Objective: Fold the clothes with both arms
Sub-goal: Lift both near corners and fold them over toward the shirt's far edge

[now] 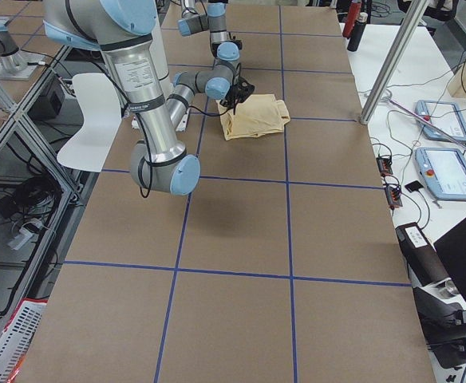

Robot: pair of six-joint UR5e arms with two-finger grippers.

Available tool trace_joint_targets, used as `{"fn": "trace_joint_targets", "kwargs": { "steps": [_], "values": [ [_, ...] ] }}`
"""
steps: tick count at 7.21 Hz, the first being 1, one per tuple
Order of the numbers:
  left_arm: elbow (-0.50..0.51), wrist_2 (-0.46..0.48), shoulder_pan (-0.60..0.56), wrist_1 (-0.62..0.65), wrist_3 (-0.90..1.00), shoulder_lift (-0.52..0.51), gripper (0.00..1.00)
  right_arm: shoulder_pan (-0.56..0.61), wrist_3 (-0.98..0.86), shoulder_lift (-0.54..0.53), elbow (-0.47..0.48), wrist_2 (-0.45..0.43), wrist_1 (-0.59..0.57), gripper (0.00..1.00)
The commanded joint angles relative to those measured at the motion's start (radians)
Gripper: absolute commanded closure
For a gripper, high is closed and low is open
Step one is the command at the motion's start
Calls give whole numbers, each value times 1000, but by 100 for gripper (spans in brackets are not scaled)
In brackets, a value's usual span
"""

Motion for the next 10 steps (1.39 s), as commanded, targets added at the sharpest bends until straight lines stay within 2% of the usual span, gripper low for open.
{"fn": "trace_joint_targets", "kwargs": {
  "steps": [1,2,3,5,6,7,10],
  "values": [
    [6,-43,-105,21,89,-6,100,86,-44,72,-74,-2,5,100],
    [18,-57,-145,27,93,-9,100,123,-70,83,-82,-2,3,100],
    [75,-57,-180,27,122,-54,100,158,-80,119,-137,-2,22,100],
    [234,-54,-200,-9,157,-127,100,187,-82,219,-331,-2,121,100],
    [264,-56,-209,-32,157,-139,100,190,-79,241,-432,-4,228,100],
    [262,-57,-219,-34,159,-139,100,190,-79,245,-490,-4,284,100],
    [265,-57,-262,-32,159,-145,100,197,-81,247,-515,-4,286,100]
  ]
}}
